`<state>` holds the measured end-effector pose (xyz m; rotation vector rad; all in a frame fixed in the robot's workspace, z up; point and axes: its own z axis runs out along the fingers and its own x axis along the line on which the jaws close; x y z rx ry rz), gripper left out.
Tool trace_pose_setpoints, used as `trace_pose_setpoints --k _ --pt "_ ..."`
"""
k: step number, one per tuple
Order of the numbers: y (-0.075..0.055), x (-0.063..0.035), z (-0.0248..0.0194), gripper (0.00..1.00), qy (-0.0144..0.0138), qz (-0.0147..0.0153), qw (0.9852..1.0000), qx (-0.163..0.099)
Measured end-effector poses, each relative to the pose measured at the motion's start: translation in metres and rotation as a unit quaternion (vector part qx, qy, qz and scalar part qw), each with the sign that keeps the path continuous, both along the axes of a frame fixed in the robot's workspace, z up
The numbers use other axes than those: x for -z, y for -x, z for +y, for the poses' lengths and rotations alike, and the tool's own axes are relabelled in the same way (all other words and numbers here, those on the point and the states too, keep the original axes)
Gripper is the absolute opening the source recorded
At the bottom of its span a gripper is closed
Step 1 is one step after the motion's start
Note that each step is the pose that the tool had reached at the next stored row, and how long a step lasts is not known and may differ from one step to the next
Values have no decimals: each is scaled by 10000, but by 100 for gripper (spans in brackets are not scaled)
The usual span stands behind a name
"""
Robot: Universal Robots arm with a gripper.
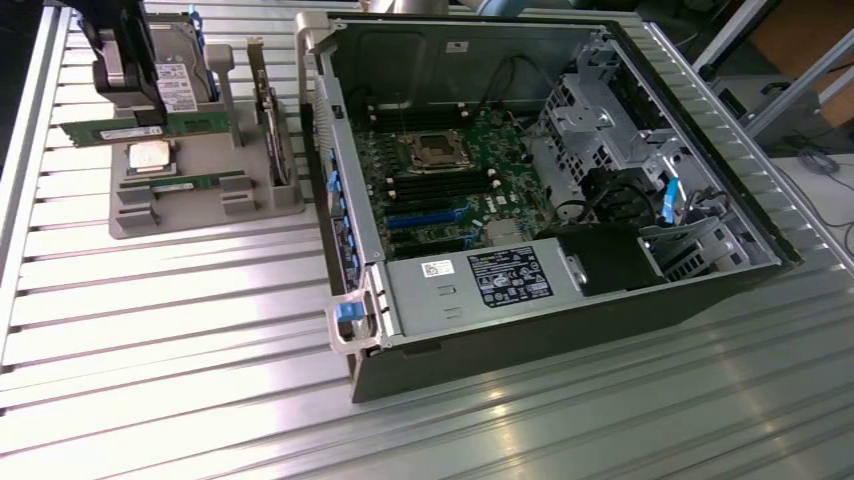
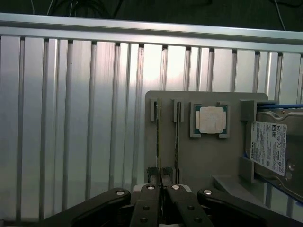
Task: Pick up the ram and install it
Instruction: 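Pick up the ram and move it above insertion slot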
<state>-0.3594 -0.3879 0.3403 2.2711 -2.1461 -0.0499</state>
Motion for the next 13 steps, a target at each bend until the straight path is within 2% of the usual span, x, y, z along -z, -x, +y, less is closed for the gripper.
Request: trace_pose_setpoints --k 13 --pt "0 -115 -1 12 0 0 10000 0"
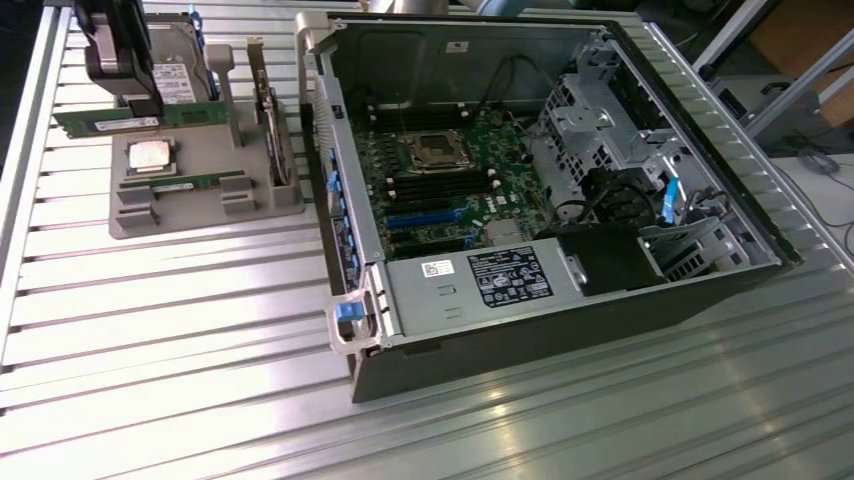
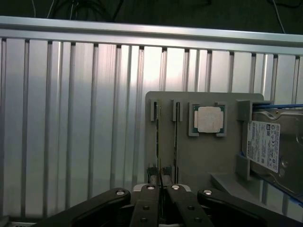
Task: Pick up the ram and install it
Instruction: 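Pick up the ram and move it above insertion slot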
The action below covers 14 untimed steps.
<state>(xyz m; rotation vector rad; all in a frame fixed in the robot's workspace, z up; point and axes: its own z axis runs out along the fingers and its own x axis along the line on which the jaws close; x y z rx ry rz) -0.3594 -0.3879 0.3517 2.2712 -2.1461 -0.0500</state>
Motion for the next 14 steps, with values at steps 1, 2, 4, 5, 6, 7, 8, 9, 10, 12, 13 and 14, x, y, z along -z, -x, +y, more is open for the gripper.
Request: trace_pose_setpoints --k 1,2,4,5,6,7,8,9,10,12,13,14 --pt "0 -15 0 12 0 0 10000 0" --pt "0 -29 0 12 0 0 10000 0" --pt "0 -52 0 12 0 0 10000 0" --pt "0 -63 0 12 0 0 10000 0" --pt "0 -75 0 12 0 0 10000 0" --pt "0 -88 0 12 0 0 10000 0" --pt "0 -99 0 12 0 0 10000 0" --pt "0 -108 0 12 0 0 10000 0" --pt "0 -117 0 12 0 0 10000 0" --pt "0 -132 0 12 0 0 10000 0" --pt "0 -139 0 12 0 0 10000 0" --pt "0 -148 0 12 0 0 10000 0"
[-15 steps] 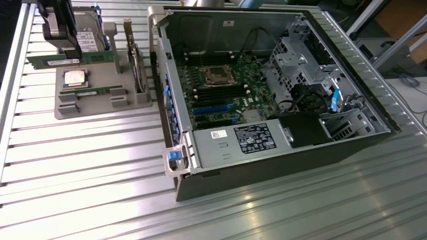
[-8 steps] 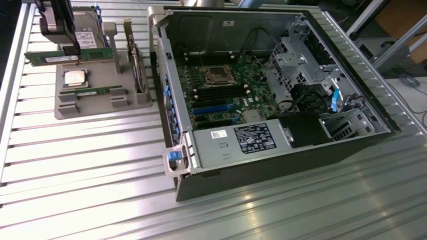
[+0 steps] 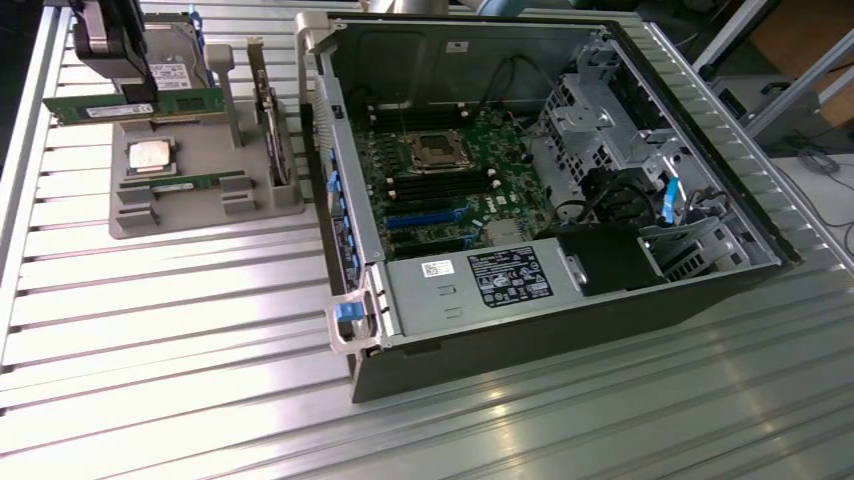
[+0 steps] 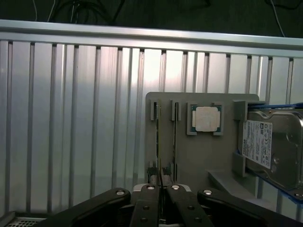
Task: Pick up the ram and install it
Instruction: 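Pick up the ram and move it above insertion slot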
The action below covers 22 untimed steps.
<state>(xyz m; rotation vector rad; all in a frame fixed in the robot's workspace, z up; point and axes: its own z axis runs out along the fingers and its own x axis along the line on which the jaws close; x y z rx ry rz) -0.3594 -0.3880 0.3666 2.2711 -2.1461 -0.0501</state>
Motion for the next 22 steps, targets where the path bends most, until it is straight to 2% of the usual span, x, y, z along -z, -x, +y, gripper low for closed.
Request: trace_pose_setpoints --k 14,22 --pt "0 -118 0 12 0 0 10000 0" --pt "0 -148 0 12 0 0 10000 0"
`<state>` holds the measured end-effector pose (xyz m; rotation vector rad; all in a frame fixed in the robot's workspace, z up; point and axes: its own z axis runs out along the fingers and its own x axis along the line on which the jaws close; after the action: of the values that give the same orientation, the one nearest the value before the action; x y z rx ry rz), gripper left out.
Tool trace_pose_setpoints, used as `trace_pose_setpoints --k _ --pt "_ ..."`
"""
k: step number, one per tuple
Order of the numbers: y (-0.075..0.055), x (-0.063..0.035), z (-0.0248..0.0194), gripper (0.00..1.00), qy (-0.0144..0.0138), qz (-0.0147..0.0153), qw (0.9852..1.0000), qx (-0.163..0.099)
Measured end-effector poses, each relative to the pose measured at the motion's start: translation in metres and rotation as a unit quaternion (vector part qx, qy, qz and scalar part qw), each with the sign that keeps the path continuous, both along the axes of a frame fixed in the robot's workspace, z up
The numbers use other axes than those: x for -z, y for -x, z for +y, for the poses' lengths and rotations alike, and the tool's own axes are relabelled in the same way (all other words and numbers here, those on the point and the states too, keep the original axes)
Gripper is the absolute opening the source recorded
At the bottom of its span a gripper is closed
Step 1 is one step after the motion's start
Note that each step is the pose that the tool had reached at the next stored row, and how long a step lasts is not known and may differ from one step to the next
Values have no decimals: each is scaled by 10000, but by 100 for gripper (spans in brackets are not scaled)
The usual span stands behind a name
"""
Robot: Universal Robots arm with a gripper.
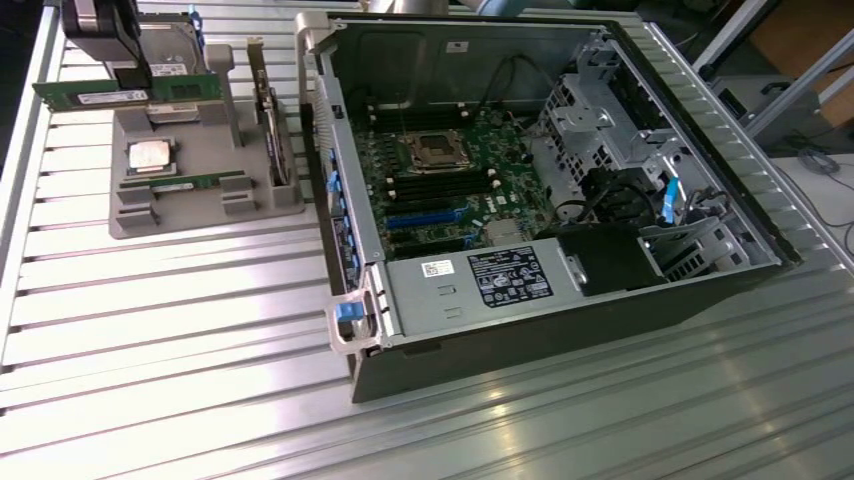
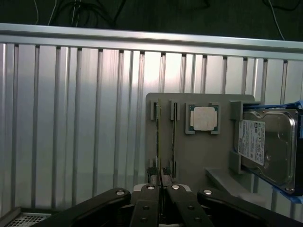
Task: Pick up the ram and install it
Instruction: 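Pick up the ram and move it above insertion slot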
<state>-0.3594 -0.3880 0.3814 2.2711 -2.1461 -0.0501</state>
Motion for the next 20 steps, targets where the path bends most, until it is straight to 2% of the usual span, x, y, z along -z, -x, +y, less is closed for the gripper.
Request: trace_pose_setpoints --k 20 --pt "0 -107 0 12 0 0 10000 0"
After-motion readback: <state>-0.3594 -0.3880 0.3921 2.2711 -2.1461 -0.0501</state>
